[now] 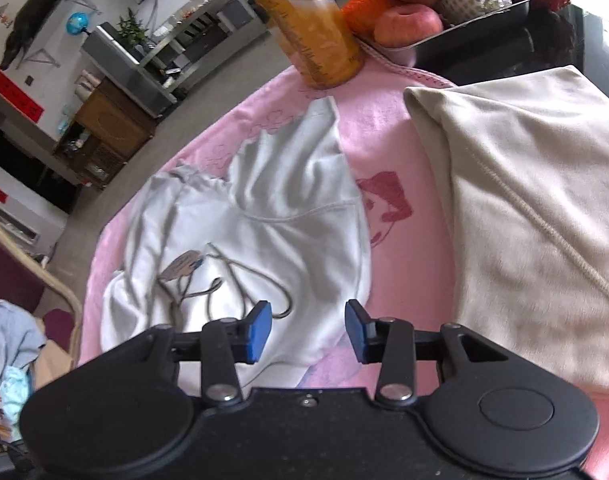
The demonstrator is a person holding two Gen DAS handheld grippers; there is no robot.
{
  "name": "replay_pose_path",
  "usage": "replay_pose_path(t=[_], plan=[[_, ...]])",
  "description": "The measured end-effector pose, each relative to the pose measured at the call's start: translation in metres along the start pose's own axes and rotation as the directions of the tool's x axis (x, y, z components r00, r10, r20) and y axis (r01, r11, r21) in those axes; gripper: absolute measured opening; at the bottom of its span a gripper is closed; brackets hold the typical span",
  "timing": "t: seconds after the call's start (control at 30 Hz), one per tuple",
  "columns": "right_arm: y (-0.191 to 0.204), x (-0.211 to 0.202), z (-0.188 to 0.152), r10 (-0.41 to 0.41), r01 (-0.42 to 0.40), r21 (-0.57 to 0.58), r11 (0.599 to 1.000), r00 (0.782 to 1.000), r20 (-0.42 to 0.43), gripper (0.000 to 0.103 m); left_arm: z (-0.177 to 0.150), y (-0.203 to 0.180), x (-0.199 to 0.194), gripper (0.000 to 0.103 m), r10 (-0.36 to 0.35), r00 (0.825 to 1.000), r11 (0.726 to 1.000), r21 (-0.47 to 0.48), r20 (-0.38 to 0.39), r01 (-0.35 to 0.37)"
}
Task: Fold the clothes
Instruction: 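Move both tools over the crumpled sweatshirt on the pink towel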
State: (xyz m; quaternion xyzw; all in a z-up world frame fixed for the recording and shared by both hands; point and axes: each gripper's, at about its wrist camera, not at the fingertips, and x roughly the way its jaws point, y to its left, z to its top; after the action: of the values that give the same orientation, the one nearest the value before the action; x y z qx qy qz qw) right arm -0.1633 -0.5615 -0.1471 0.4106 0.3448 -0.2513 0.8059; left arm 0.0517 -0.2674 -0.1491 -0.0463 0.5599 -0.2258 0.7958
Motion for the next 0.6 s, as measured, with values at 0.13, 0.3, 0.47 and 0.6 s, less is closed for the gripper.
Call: replay_pose_path(t=[0.13, 0.3, 0.47, 0.6], plan=[[-0.003, 0.018, 0.009, -0.051, 0.051, 0.003, 0.999, 0.999, -0.013, 0.039, 0.0, -0.015, 0.006, 0.056, 0.017, 1.0, 0.999, 0.04, 0.013, -0.018], [0.007, 0.046, 0.016, -0.133, 0.132, -0.082, 0.988, 0.991, -0.013, 0.039, -0.004, -0.02, -0.002, 0.055, 0.048, 0.997, 0.995, 0.085, 0.053, -0.052], [0.024, 0.059, 0.009, -0.233, 0.232, -0.216, 0.948, 0.972, 0.023, 0.011, -0.009, -0.022, -0.021, 0.056, 0.076, 0.993, 0.989, 0.12, 0.091, -0.087], [0.025, 0.05, 0.003, -0.226, 0.225, -0.226, 0.948, 0.974, 0.025, 0.004, -0.013, -0.017, -0.029, 0.056, 0.066, 0.994, 0.991, 0.109, 0.089, -0.075]])
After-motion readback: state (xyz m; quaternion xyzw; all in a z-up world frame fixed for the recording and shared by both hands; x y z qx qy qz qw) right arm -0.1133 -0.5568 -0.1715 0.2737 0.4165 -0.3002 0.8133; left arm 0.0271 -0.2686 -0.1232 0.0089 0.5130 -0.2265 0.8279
